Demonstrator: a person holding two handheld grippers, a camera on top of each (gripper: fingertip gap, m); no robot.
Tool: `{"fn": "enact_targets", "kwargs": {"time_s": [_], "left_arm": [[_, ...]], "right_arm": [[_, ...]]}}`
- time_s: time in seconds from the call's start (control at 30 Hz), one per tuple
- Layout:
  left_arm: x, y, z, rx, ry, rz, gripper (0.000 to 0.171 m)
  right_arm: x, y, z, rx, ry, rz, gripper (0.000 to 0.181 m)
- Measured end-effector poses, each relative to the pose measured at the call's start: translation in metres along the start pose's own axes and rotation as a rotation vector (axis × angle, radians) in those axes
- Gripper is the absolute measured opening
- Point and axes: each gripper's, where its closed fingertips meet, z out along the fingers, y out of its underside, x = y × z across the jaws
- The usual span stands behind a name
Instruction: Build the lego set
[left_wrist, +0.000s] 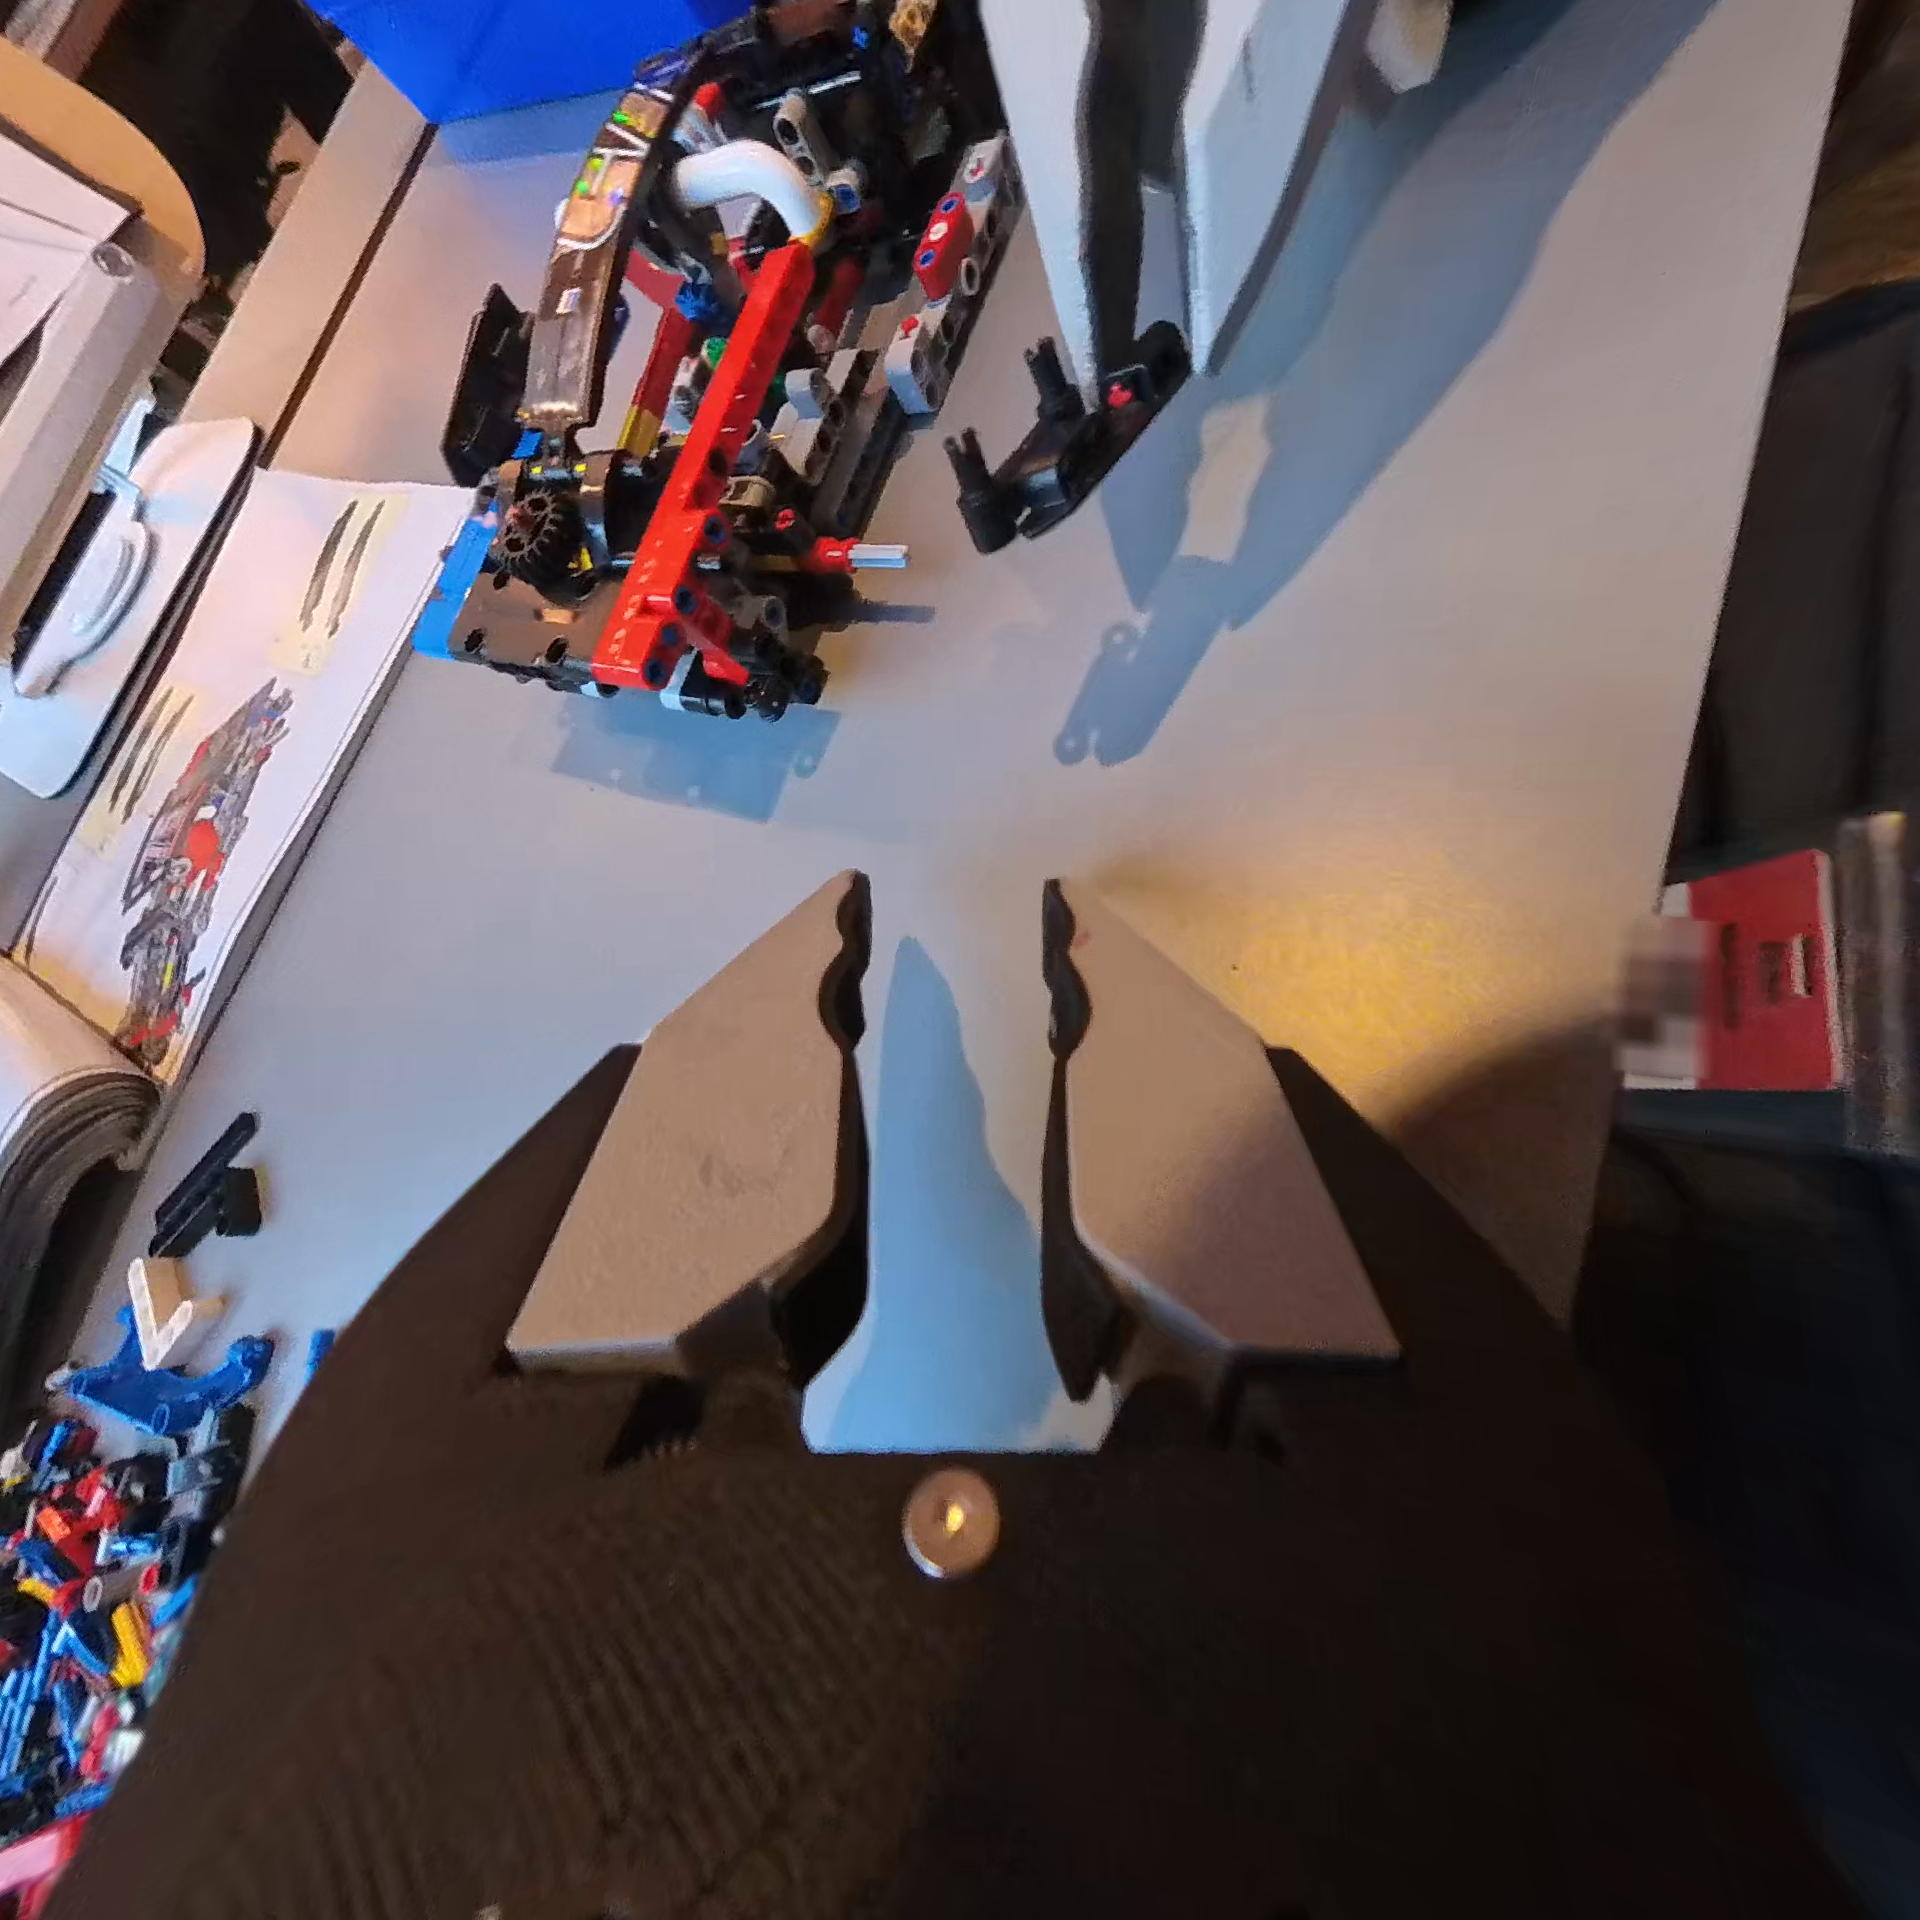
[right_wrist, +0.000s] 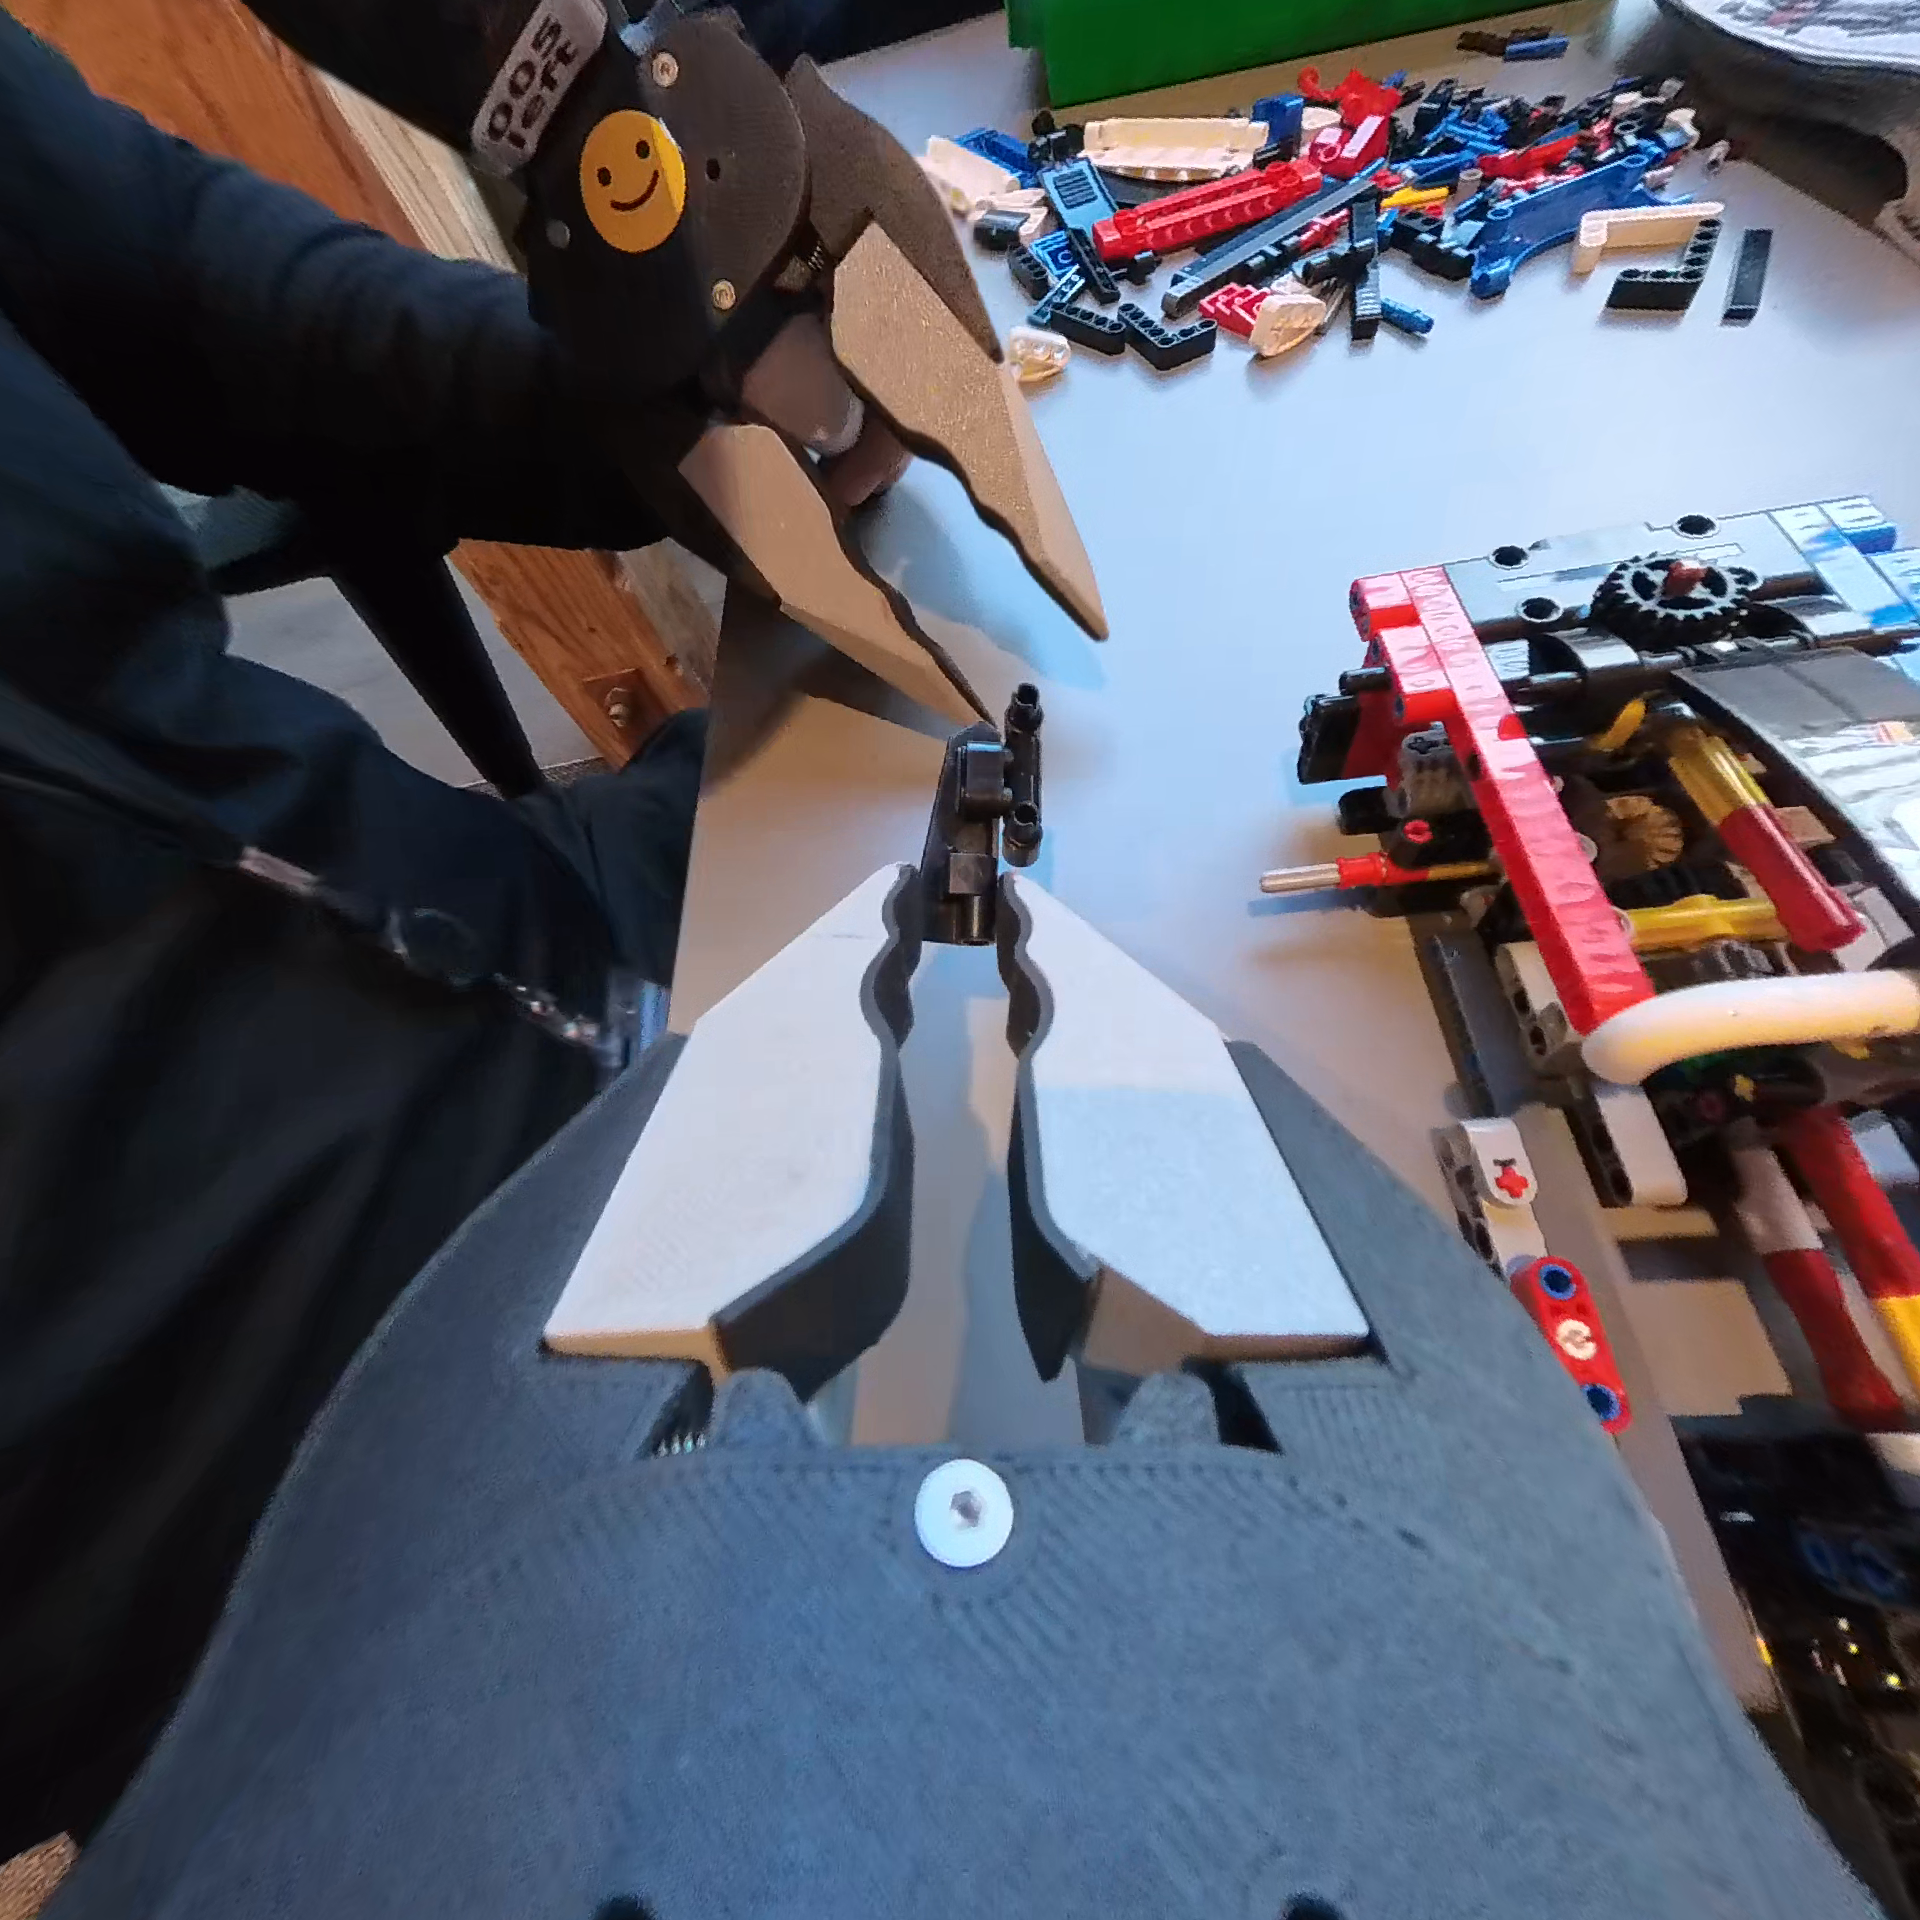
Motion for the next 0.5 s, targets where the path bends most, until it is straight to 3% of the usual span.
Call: {"fn": "enact_targets", "kwargs": {"time_s": [0.2, 0.5], "left_arm": [[-0.004, -0.002, 0.009, -0.009, 0.015, -0.021, 0.04], [-0.014, -0.008, 0.016, 0.018, -0.027, 0.025, 0.05]], "right_arm": [[0.007, -0.013, -0.009, 0.09, -0.08, 0.063, 0.011], [0.015, -0.016, -0.001, 0.059, -0.135, 0.107, 0.011]]}}
